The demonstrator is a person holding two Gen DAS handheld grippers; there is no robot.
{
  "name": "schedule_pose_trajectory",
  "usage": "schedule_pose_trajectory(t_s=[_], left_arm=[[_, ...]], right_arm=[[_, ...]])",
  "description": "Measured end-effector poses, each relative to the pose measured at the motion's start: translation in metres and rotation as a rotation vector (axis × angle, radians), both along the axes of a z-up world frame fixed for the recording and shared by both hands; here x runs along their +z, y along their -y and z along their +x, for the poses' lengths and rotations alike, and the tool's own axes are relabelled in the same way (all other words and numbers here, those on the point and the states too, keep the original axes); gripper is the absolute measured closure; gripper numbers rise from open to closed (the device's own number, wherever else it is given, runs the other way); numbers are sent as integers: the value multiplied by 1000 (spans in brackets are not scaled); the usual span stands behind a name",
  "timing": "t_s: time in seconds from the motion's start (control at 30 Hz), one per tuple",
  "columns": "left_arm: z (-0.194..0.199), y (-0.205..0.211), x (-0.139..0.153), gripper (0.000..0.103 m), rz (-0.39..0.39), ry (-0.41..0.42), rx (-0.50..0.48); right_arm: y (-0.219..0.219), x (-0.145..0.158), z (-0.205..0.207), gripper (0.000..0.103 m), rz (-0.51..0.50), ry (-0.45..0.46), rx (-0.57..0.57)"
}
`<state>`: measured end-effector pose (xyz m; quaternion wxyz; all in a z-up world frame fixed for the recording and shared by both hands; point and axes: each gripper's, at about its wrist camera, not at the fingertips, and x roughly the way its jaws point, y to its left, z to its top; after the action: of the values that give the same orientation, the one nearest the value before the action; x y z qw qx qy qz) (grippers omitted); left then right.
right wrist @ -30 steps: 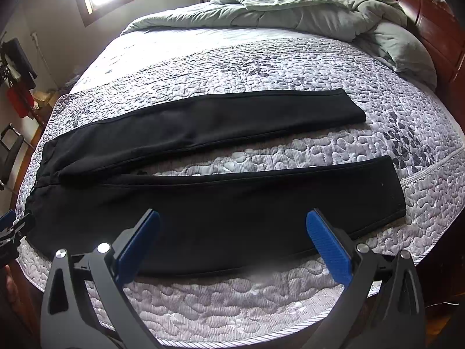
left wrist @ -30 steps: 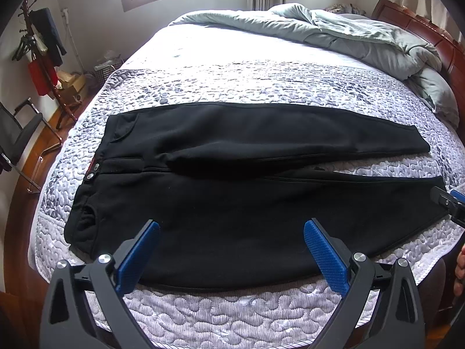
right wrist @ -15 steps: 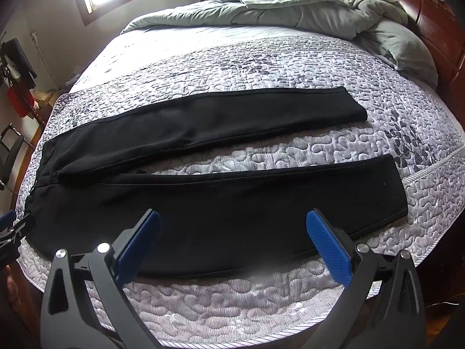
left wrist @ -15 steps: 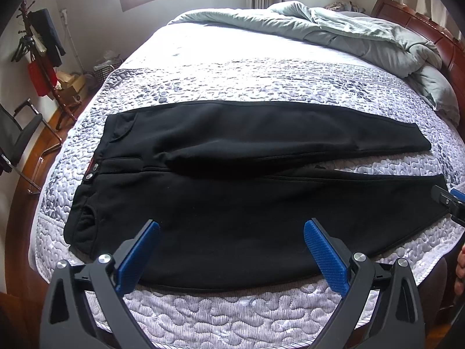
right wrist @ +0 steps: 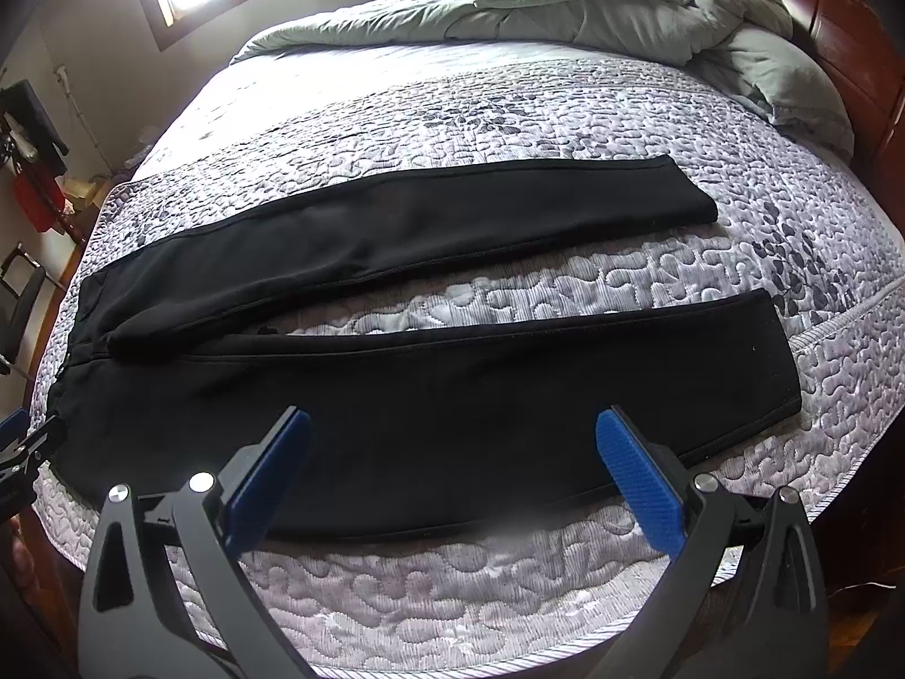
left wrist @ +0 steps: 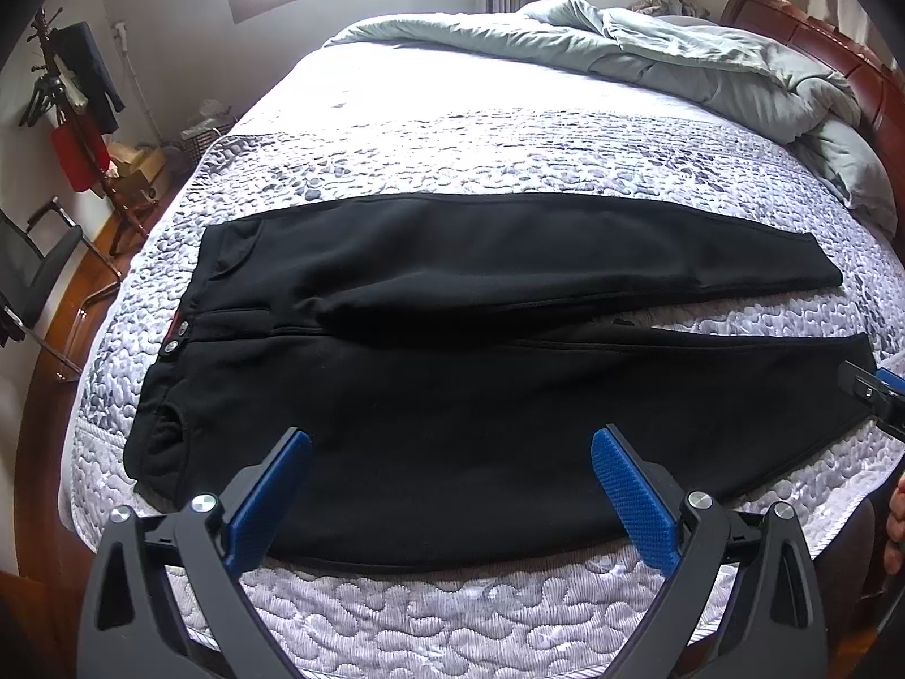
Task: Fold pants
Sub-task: 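Grasp the black sweatpants edge with the right tool while the left tool grasps the fabric too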
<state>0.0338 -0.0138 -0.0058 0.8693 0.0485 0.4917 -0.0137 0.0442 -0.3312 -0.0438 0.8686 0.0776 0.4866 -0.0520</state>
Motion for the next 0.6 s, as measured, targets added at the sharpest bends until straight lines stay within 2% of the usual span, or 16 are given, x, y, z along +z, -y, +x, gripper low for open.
schedule_pose_trajectory(t_s=[0.2,0.3,0.37,0.43,0.6], left_arm=[[5,5,-5,4,8,-10,-7],[22,9,-13,4,13,-41,-25],[39,11,-16,4,26,-49,-36],[60,16,-18,4,24,-48,-52],[127,39,-30,4,-49,-76,-77]], right_arm=[[6,-3,4,3,8,4,3],[26,1,17,3,4,20,21],[55,4,36,3,-43,18,-4],[98,5,63,3,-49,5,-43],[191,-15,136,3,-23,-68,-90]])
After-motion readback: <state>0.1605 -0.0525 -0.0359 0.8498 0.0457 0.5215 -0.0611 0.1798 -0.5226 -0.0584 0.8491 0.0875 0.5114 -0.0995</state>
